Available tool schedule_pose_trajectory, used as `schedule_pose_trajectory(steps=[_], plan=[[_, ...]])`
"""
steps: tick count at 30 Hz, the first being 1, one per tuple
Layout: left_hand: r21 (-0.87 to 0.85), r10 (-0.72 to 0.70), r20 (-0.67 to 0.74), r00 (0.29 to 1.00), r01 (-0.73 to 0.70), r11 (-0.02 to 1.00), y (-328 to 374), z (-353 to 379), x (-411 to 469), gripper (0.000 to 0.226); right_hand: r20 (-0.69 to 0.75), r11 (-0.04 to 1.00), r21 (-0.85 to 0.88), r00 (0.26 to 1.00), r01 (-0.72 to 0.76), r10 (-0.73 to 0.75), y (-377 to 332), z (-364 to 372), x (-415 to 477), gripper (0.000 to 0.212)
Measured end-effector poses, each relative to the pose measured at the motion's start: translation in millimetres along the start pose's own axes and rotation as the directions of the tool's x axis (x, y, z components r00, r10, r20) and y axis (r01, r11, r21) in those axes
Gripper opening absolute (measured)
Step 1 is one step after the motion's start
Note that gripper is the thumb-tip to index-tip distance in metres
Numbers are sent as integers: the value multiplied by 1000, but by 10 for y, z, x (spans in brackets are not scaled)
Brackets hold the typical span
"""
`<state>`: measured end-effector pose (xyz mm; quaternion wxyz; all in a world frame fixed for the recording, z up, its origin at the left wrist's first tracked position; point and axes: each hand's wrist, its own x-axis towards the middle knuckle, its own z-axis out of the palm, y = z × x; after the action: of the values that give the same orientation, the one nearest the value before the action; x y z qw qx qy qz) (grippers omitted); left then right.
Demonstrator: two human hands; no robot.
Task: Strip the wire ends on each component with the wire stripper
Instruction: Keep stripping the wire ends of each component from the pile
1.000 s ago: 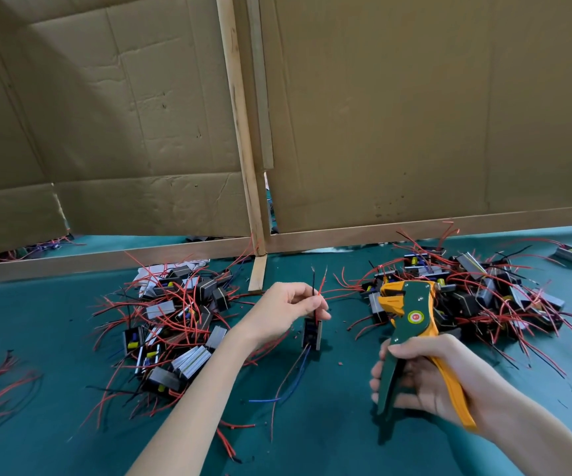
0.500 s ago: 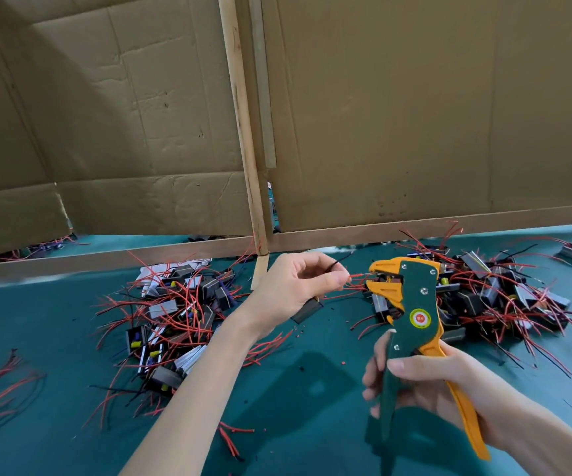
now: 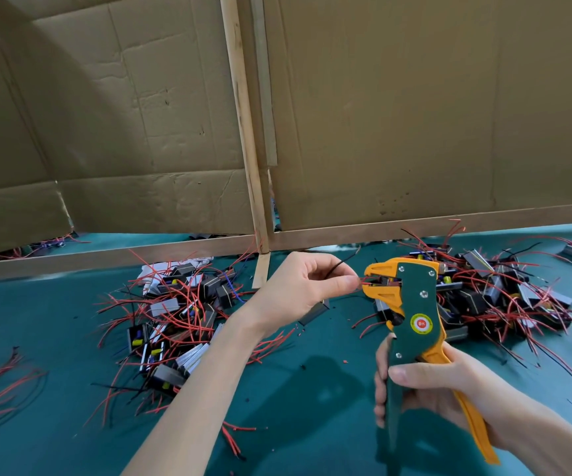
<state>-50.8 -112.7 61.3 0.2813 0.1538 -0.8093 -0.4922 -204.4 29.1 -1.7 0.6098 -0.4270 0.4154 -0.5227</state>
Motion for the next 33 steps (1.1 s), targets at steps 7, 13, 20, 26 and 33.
schedule_pose_trajectory(steps=[7,13,20,26,33], plan=[[26,-26,18,1000,25,999,22,-23,-15,16,-33,999,-33,999,-16,15,-12,4,-8,34],[34,-48,38,998,47,998,16,-26,-18,14,-25,998,-62,999,-21,19,-17,11,-14,35],[52,-59,46,997,57,997,-13,-66,-19,12,-16,996,-87,1000,-23,22,-13,10,-25,26],[64,-57,69,996,53,997,-30,-91,-24,13,-86,992,-95,994,-82,74,18,-6,-44,53],[-54,-14,90,996,19,998,-129,-107,-15,11,-195,992,-40,975,-119,109,83,81,-29,53]])
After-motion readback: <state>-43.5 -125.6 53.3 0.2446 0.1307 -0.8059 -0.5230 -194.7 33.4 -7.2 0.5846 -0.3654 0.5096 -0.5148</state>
